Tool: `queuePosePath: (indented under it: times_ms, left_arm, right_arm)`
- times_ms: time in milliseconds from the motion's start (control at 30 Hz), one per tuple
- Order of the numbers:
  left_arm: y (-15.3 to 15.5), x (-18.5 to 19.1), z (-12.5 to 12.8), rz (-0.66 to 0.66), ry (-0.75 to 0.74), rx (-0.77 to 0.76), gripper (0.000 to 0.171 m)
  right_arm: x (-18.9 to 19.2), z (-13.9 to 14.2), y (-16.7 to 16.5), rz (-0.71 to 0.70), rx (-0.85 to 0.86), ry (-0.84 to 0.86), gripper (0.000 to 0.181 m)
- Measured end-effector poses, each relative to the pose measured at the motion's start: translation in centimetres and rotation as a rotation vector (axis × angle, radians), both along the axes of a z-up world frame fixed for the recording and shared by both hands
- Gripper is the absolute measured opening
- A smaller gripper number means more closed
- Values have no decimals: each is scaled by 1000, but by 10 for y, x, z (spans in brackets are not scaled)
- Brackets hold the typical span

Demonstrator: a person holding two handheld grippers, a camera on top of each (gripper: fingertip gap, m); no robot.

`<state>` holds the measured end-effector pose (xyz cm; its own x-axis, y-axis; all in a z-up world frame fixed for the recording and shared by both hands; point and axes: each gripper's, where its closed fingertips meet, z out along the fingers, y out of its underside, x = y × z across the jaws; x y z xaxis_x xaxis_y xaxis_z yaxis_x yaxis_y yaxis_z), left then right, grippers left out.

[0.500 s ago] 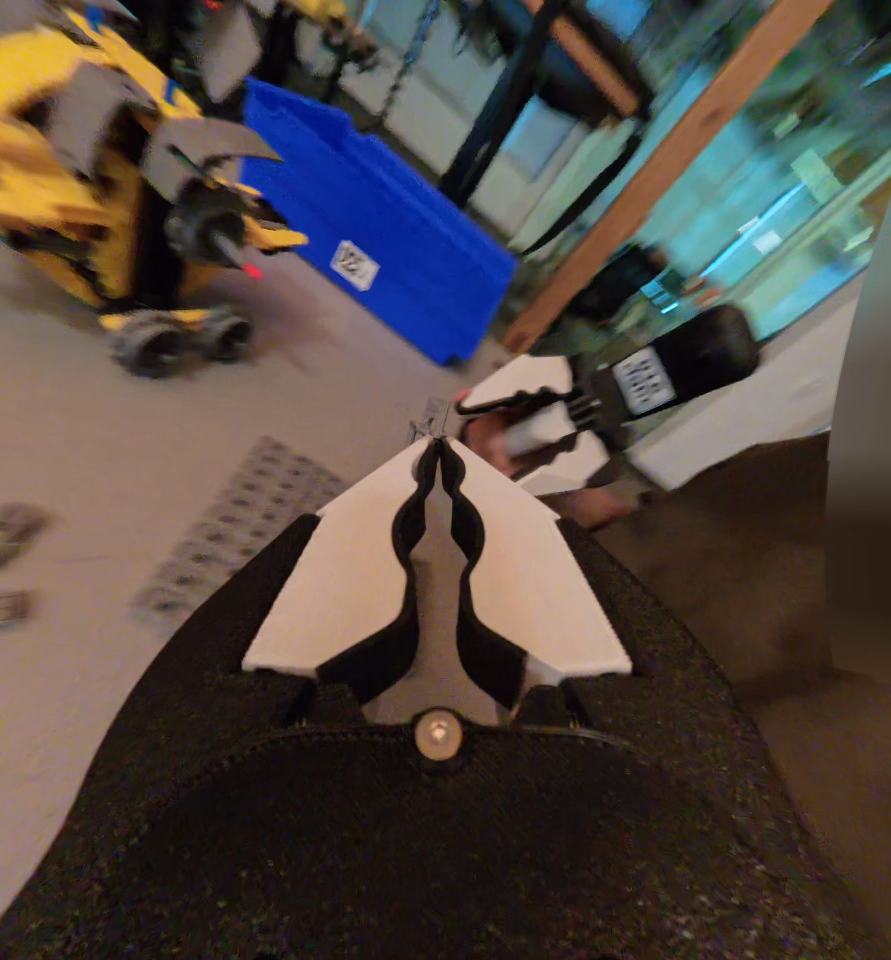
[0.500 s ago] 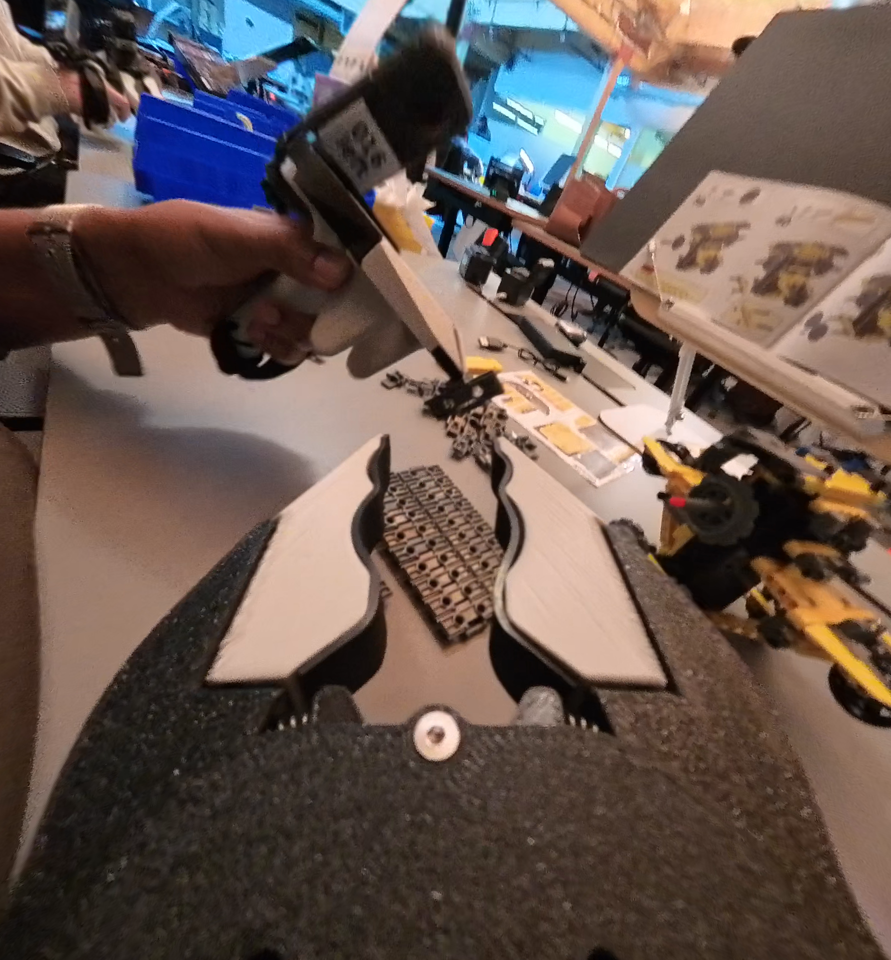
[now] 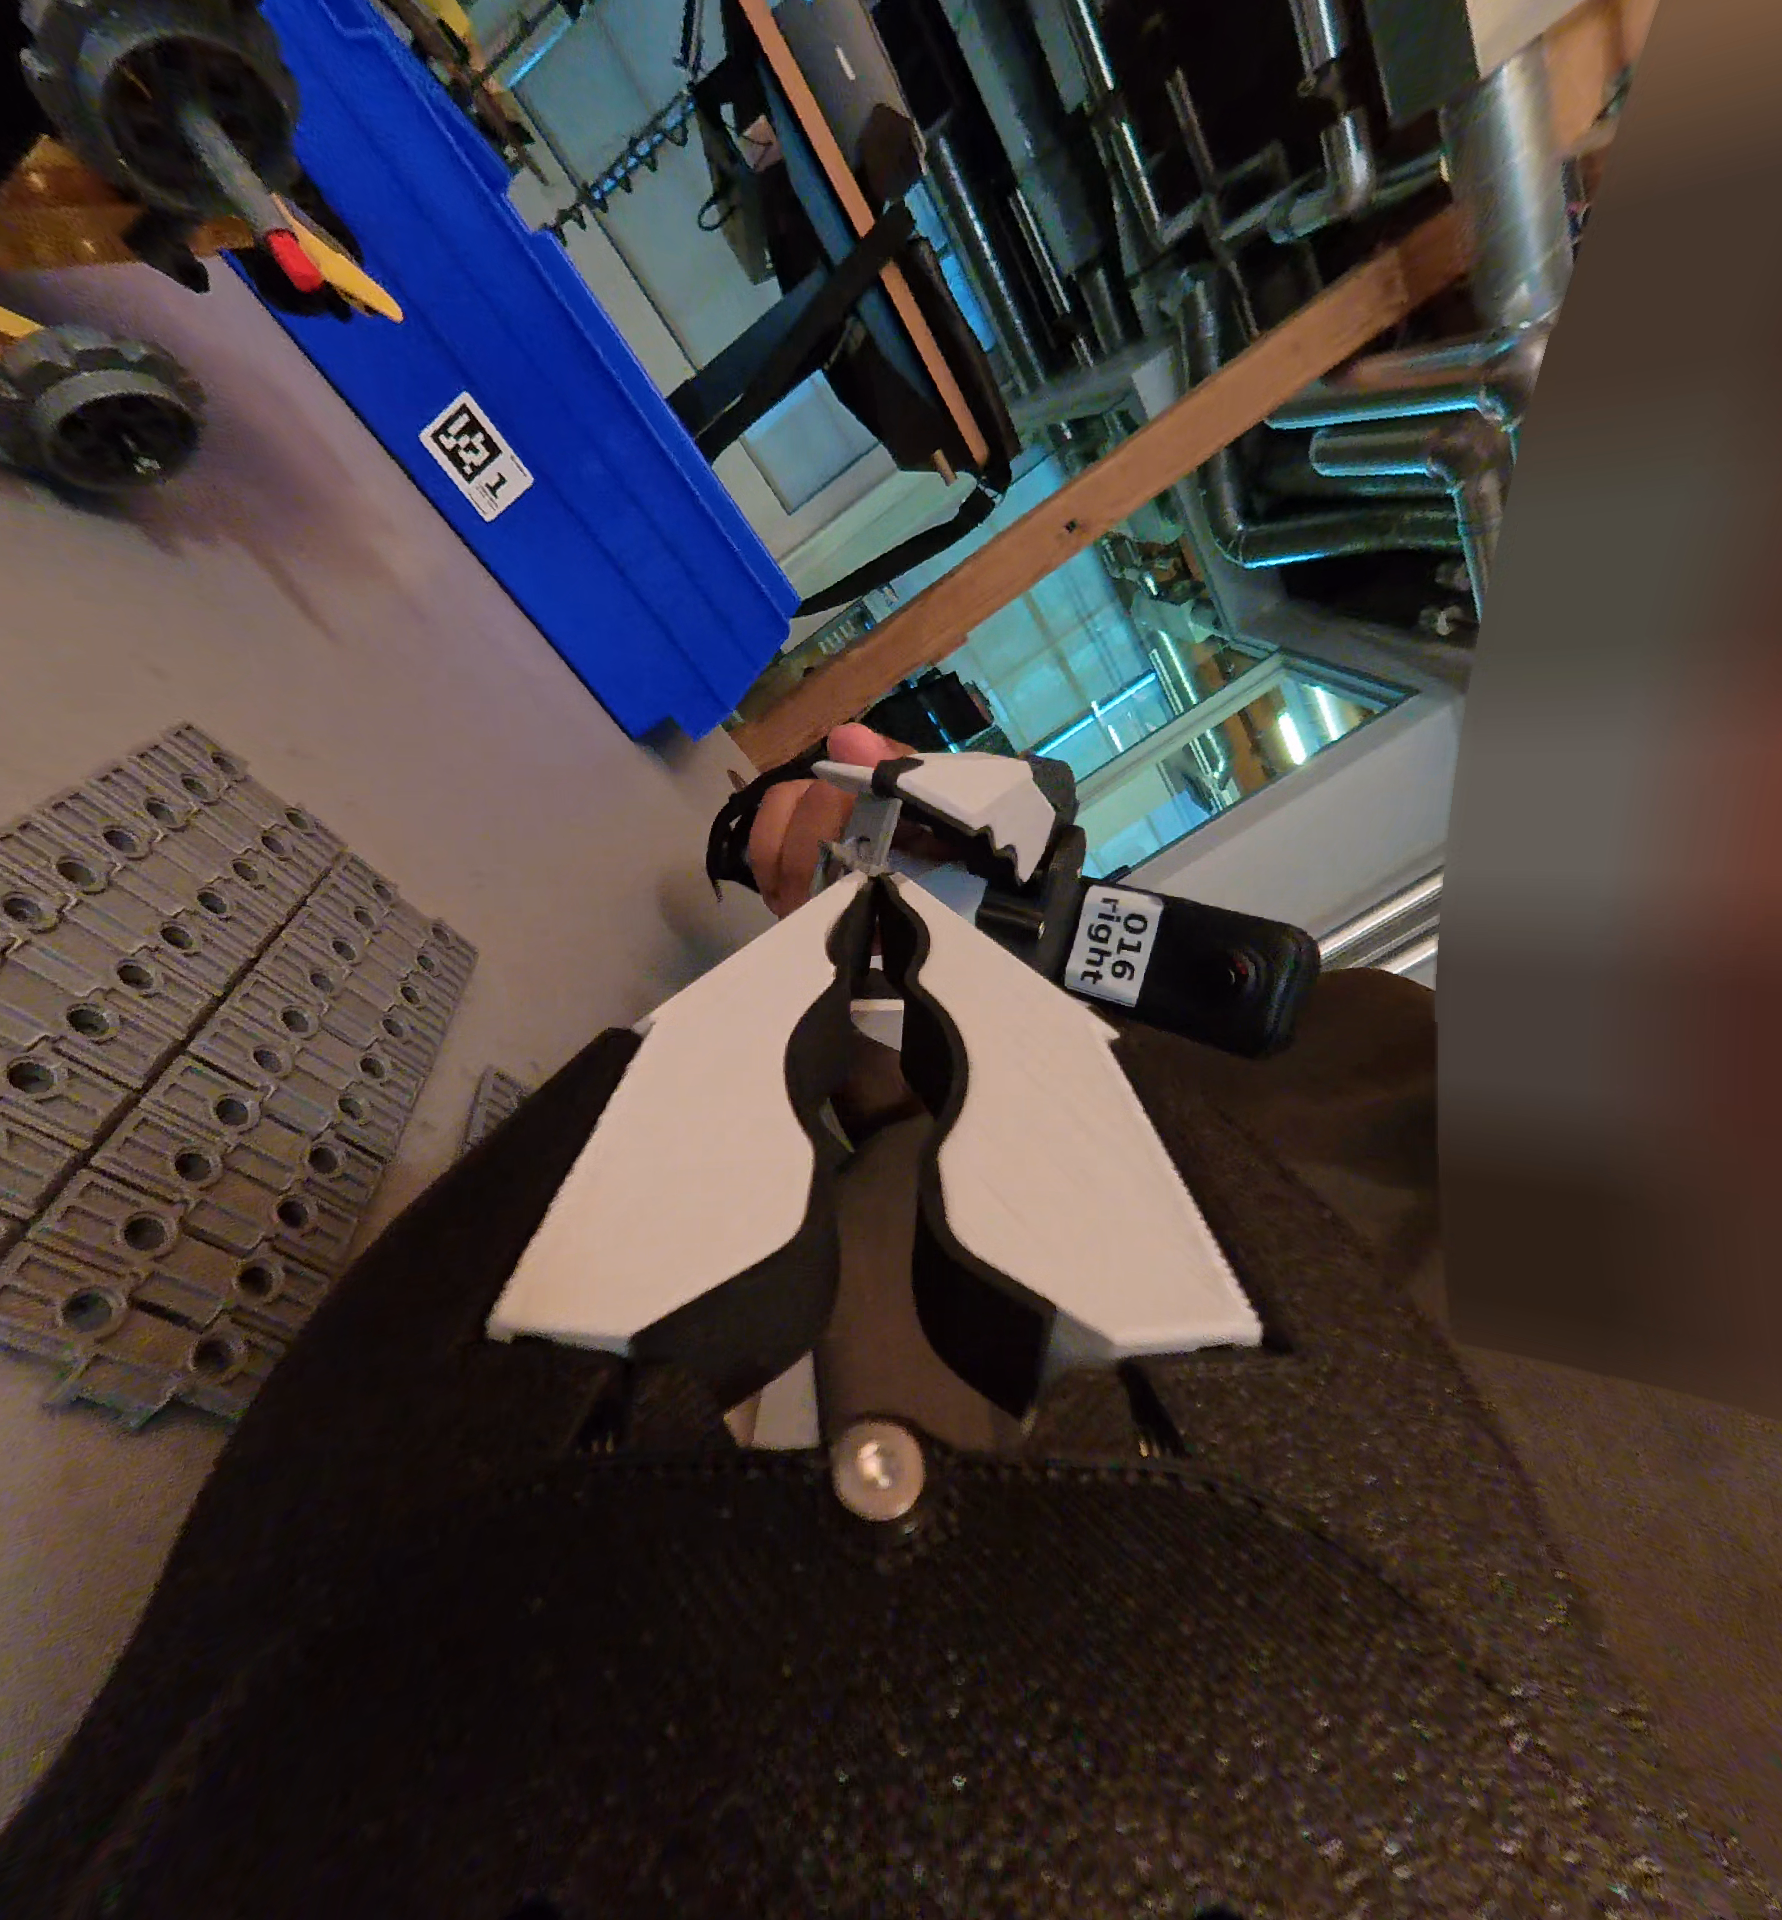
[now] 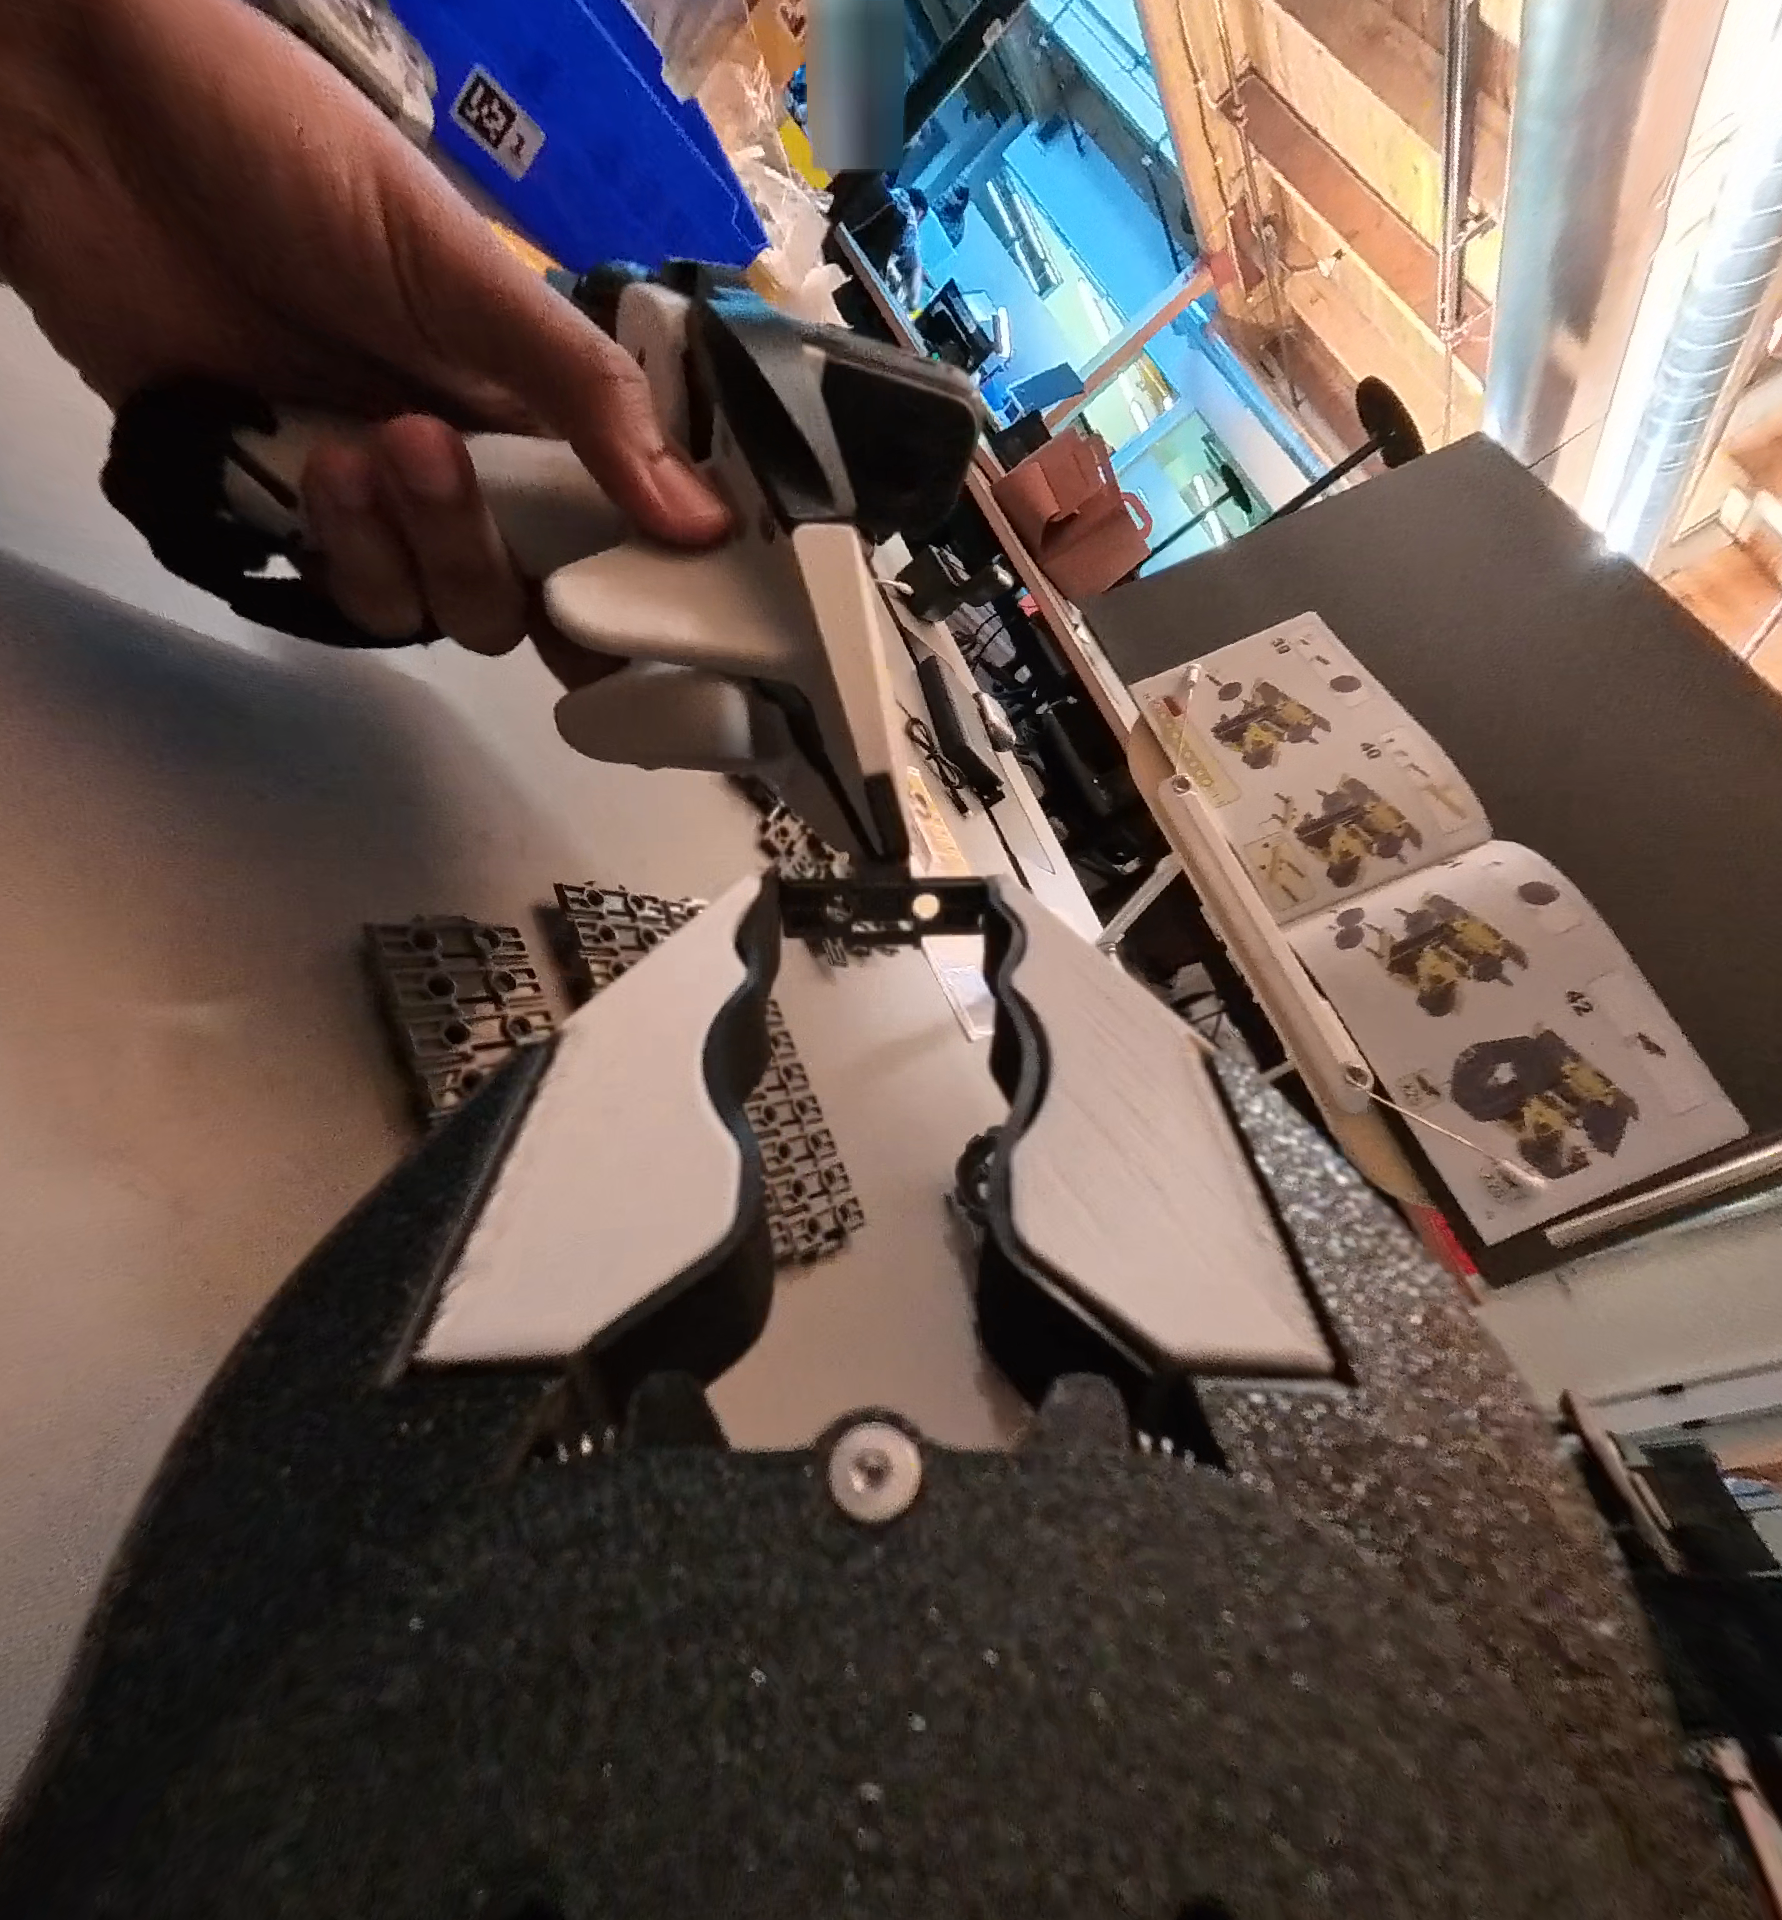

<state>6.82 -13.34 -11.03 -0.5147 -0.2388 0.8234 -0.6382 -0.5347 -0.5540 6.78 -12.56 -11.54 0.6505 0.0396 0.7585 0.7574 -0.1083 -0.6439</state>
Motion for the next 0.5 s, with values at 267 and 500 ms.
queuePosePath:
  times_ms: [267,500]
  left_arm:
    - [-3,-5,-14,22,-55,332,24]
    - [-8,-12,-77,-33,-188,1107,58]
  right_arm:
    - [1,-24,-14,36,-236,248,38]
    - [8,-77,-39,73,-736,519,38]
